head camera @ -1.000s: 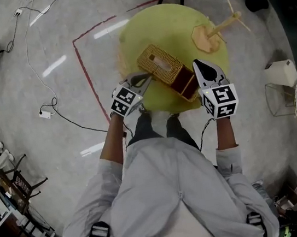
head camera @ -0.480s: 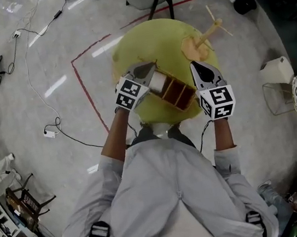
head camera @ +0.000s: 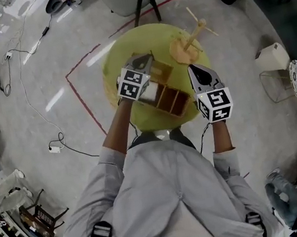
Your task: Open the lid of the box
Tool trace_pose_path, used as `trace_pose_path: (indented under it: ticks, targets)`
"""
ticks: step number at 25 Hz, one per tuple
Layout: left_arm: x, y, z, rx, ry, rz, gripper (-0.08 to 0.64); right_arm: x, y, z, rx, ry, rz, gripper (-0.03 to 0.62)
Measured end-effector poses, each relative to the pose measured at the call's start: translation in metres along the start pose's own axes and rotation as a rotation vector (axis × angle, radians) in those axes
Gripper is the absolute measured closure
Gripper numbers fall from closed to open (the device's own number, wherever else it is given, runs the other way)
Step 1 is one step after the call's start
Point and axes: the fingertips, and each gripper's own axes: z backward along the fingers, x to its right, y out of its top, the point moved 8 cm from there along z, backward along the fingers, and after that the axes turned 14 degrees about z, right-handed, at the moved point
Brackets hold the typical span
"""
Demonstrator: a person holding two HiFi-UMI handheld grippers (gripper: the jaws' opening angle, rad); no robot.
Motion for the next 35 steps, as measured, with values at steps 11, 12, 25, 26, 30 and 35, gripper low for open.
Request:
trace_pose_path:
  ticks: [11, 12, 25, 26, 30, 35]
  targets:
    - [-0.013, -0.014, -0.048, -0.144, -0.01, -0.025, 0.526, 0.021, -0.007, -0.009, -0.015, -0.023, -0.034, 0.57]
    - [-0.014, -0.016, -0.052, -0.16, -0.011, -0.024, 0.526, 0.022, -0.008, -0.009, -0.017, -0.024, -0.036, 0.571]
    - [-0.022, -0.038, -0.098, -0.381, 0.009, -0.057, 0.526, 0.029, -0.029, 0.006, -0.055, -0.03, -0.049, 0.57]
    - [-0.022, -0.039, -0.098, -0.384, 0.014, -0.056, 0.526, 0.029, -0.03, 0.007, -0.055, -0.031, -0.049, 0.571]
    - [-0.018, -0.045, -0.094, -0.403, 0.024, -0.062, 0.526, 0.03, -0.031, 0.011, -0.052, -0.032, -0.048, 0.571]
    - [-0.017, -0.053, -0.079, -0.405, 0.026, -0.042, 0.525, 0.028, -0.024, 0.014, -0.038, -0.026, -0.033, 0.571]
